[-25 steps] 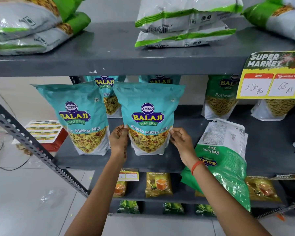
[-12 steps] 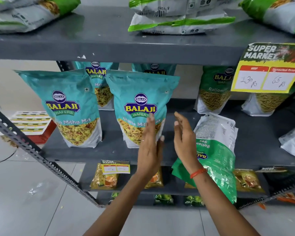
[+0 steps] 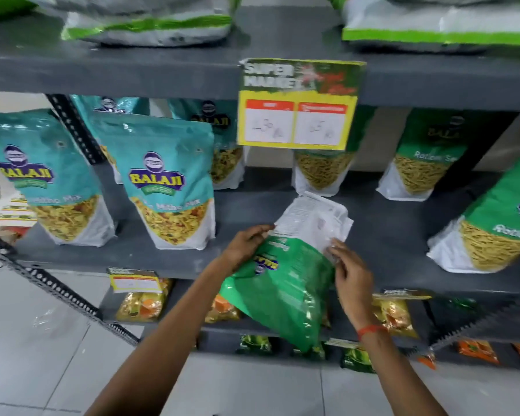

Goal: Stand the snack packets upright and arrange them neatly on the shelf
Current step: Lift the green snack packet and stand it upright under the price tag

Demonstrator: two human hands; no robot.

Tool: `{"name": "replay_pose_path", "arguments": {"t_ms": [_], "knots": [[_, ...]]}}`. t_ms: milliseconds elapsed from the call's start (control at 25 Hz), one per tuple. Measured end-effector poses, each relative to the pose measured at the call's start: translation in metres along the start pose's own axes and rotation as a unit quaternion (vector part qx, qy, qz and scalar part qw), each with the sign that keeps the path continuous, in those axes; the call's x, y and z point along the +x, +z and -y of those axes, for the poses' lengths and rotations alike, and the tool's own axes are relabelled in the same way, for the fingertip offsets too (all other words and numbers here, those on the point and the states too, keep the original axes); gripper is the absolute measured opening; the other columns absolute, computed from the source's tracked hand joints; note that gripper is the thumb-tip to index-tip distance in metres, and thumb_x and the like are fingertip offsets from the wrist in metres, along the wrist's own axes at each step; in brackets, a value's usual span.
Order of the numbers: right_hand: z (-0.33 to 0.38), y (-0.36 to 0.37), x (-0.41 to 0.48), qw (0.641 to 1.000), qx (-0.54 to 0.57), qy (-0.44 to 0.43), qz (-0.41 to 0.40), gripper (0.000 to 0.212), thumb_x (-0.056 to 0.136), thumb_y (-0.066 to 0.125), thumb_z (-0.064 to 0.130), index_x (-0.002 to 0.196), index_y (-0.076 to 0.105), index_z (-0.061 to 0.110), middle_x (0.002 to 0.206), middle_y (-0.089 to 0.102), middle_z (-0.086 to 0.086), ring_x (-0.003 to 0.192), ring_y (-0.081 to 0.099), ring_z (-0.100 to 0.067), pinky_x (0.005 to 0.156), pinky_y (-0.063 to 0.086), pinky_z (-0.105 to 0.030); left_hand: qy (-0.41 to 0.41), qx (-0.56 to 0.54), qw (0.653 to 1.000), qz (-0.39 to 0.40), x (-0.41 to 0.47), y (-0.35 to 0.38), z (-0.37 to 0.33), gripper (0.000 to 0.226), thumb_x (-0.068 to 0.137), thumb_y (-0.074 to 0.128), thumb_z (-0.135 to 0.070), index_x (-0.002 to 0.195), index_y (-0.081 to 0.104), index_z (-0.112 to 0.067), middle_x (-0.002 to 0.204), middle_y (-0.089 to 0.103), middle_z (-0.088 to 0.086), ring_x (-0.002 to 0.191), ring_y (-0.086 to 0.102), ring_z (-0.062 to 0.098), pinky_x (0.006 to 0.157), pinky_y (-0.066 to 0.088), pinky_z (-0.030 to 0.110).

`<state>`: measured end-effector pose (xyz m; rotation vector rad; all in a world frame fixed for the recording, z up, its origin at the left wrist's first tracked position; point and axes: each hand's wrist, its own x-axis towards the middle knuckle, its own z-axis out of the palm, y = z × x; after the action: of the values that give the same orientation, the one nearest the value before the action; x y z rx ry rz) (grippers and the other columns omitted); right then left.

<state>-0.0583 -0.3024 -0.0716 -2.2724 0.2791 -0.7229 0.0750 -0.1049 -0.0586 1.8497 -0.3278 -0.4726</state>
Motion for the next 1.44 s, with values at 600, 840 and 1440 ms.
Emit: {"name": "replay_pose_path", "arguments": {"t_ms": [600,840,1440], "knots": [[-0.025,-0.039,0.043,0.962,0.272,0.019,0.013,0.026,0.083,0.059,0.014,0.102,0.072,0.027,0.104,0.070,0.022,0.102,0.063,0.004,0.107,0.040,-0.035,-0.040,-0.148,0.986,-0.061,-0.010,0.012,-0.050,0.031,0.086,0.050,0.001,0.075,0.076,-0.009,0.063,0.073,-0.013,0.064,0.065,-0.009,0.059,0.048,0.008],[-0.011,-0.044,0.108,0.926,0.343,0.148,-0.052,0.012,0.087,0.060,0.004,0.095,0.067,0.002,0.084,0.068,0.003,0.066,0.058,0.017,0.070,0.047,-0.012,0.067,-0.194,0.966,-0.155,0.019,0.035,-0.096,0.018,0.090,0.052,-0.003,0.077,0.050,-0.015,0.059,0.066,-0.016,0.058,0.058,-0.005,0.059,0.047,0.013],[0.021,-0.117,0.070,0.886,0.419,0.185,0.074,0.011,0.090,0.055,0.013,0.092,0.067,0.011,0.072,0.075,0.010,0.072,0.071,-0.004,0.057,0.054,-0.016,0.029,-0.245,0.959,-0.136,-0.051,0.034,-0.123,0.007,0.089,0.058,-0.015,0.083,0.060,-0.012,0.077,0.067,0.004,0.070,0.064,0.018,0.062,0.055,0.027]]}}
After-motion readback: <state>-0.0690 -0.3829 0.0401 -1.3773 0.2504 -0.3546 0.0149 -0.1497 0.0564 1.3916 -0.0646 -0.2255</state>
